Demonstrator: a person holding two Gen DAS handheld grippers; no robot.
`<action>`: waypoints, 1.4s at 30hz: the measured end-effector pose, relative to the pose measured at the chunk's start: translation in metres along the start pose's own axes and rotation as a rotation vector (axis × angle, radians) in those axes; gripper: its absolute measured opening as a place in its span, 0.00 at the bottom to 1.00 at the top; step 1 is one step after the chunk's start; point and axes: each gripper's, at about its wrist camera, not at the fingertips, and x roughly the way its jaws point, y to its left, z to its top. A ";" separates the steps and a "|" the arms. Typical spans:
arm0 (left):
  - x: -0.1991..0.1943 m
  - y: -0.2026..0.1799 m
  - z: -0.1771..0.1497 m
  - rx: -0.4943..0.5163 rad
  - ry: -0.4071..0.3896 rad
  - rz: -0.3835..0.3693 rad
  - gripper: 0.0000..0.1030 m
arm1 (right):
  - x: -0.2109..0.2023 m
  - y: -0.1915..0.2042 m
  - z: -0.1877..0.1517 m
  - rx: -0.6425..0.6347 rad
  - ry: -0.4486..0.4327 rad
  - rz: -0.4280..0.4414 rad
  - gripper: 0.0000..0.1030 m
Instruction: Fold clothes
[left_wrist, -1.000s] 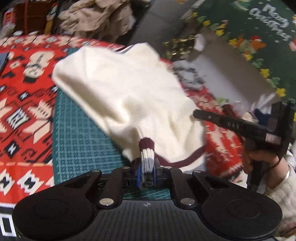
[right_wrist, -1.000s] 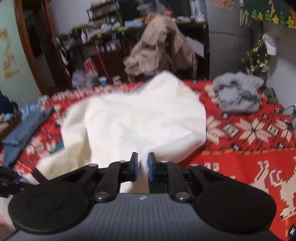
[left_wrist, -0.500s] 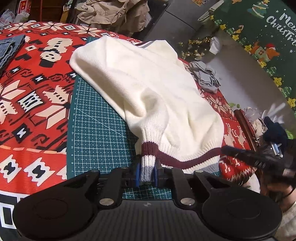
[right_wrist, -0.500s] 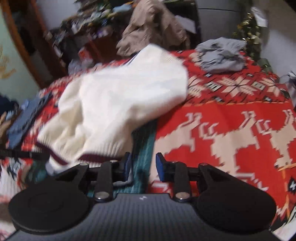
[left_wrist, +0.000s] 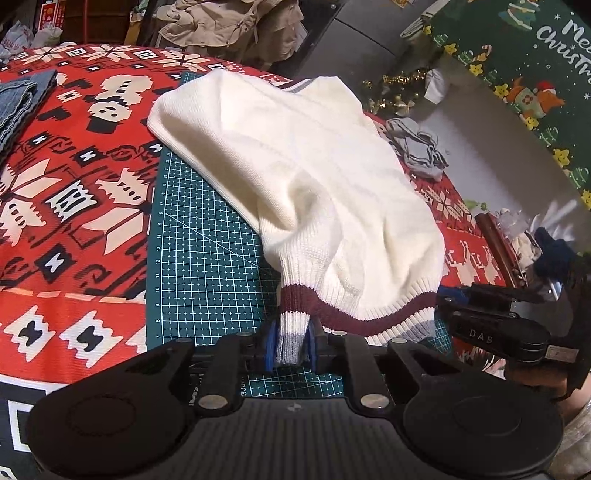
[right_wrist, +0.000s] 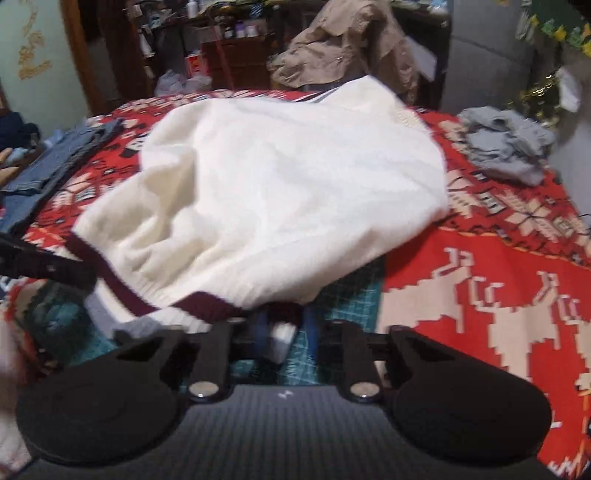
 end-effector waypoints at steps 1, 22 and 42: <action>0.000 0.000 0.000 0.003 0.001 0.001 0.14 | 0.000 0.000 0.001 0.003 0.007 0.012 0.06; -0.032 0.003 -0.001 -0.025 -0.025 -0.069 0.27 | -0.073 -0.085 -0.041 0.275 -0.017 -0.082 0.25; -0.041 0.011 0.001 -0.034 -0.047 -0.032 0.29 | -0.070 -0.083 -0.034 0.338 -0.049 -0.023 0.32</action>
